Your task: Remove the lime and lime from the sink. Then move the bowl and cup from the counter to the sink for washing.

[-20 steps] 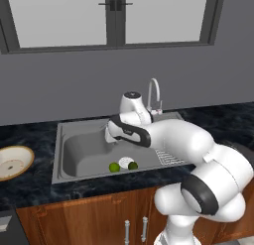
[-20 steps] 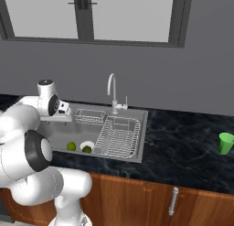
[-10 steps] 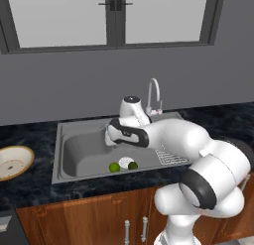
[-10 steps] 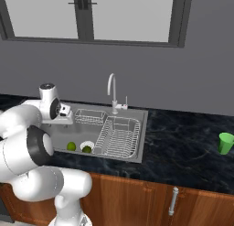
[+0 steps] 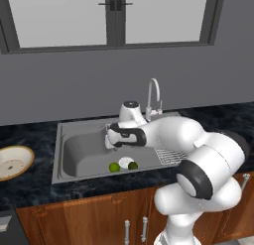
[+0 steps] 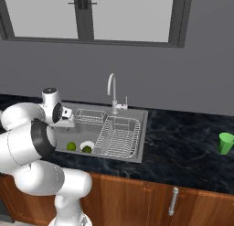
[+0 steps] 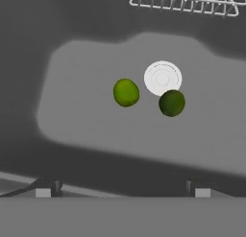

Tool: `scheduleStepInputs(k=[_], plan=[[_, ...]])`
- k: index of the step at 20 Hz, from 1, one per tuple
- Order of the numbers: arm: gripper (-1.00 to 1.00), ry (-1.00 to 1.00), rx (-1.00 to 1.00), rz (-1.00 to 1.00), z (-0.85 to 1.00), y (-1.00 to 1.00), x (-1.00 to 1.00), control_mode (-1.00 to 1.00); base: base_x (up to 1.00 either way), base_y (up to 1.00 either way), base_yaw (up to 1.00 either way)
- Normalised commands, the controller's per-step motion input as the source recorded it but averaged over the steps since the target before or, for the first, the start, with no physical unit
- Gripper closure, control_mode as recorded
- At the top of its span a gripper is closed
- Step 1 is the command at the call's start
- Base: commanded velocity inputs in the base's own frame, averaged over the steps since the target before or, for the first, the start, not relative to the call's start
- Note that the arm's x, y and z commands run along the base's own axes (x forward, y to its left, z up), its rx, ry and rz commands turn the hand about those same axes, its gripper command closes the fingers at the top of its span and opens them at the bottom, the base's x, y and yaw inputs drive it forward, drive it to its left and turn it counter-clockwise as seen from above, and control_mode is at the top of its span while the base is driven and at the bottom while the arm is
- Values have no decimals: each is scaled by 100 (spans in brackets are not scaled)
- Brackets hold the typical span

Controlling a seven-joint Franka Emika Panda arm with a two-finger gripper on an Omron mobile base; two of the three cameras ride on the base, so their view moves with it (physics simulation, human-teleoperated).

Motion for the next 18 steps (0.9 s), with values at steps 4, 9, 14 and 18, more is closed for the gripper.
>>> scheduleStepInputs(k=[4, 9, 14, 18], plan=[[-100, 0, 0, 0, -16, 0, 16, -100, 0, 0, 0], [-100, 0, 0, 0, -17, 3, 15, -100, 0, 0, 0], [-100, 0, 0, 0, -18, 6, 12, -100, 0, 0, 0], [-100, 0, 0, 0, -16, 7, 10, -100, 0, 0, 0]])
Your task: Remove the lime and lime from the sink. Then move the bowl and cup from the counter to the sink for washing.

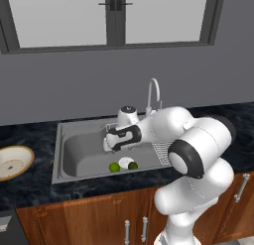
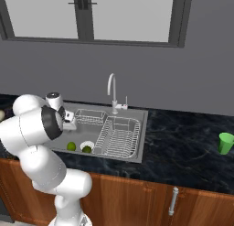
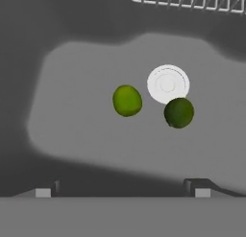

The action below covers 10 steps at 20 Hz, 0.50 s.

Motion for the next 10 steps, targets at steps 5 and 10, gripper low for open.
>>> scheduleStepInputs(k=[5, 10], plan=[[-100, 0, 0, 0, -17, 5, 6, -100, 0, 0, 0], [-100, -1, -1, 0, -15, 1, 10, -100, 0, 0, 0]])
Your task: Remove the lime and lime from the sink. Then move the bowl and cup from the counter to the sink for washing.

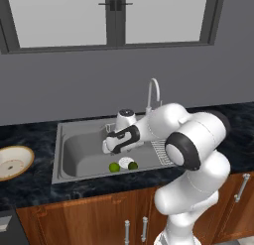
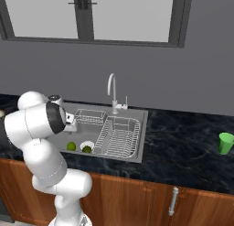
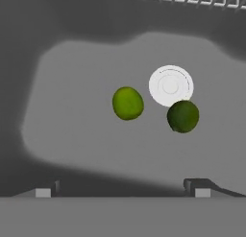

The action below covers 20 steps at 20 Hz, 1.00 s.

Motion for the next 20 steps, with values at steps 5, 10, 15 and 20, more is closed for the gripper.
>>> scheduleStepInputs(k=[5, 10, 15, 20], plan=[[-100, 0, 0, 0, -14, 0, 11, -100, 0, 0, 0], [-100, 0, 0, 0, -14, 0, 10, -100, 0, 0, 0], [-100, -1, 0, 0, -12, 1, 12, -100, 0, 0, 0], [-100, -1, 0, 0, -12, 2, 15, -100, 0, 0, 0]])
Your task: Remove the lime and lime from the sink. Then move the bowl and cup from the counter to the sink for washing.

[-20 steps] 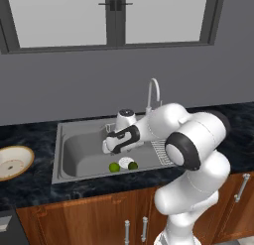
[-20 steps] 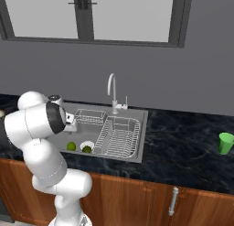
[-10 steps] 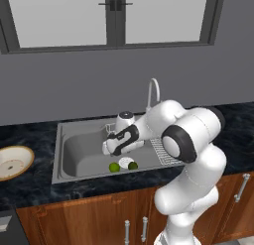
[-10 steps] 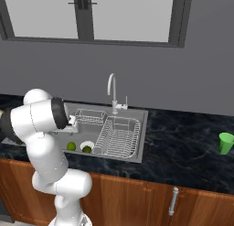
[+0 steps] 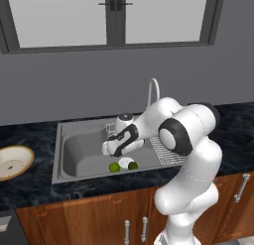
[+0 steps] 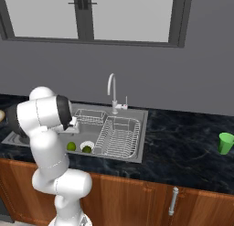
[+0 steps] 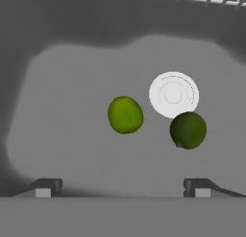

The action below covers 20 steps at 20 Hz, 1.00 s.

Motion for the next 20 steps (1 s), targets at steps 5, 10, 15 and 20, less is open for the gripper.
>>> scheduleStepInputs(k=[5, 10, 15, 20], plan=[[-100, -1, 0, 0, -11, 3, 14, -100, 0, 0, 0], [-100, -4, 0, 0, -10, 5, 13, -100, 0, 0, 0], [-100, -2, 0, 0, -9, 8, 16, -100, 0, 0, 0], [-100, -2, 0, 0, -9, 7, 17, -100, 0, 0, 0]])
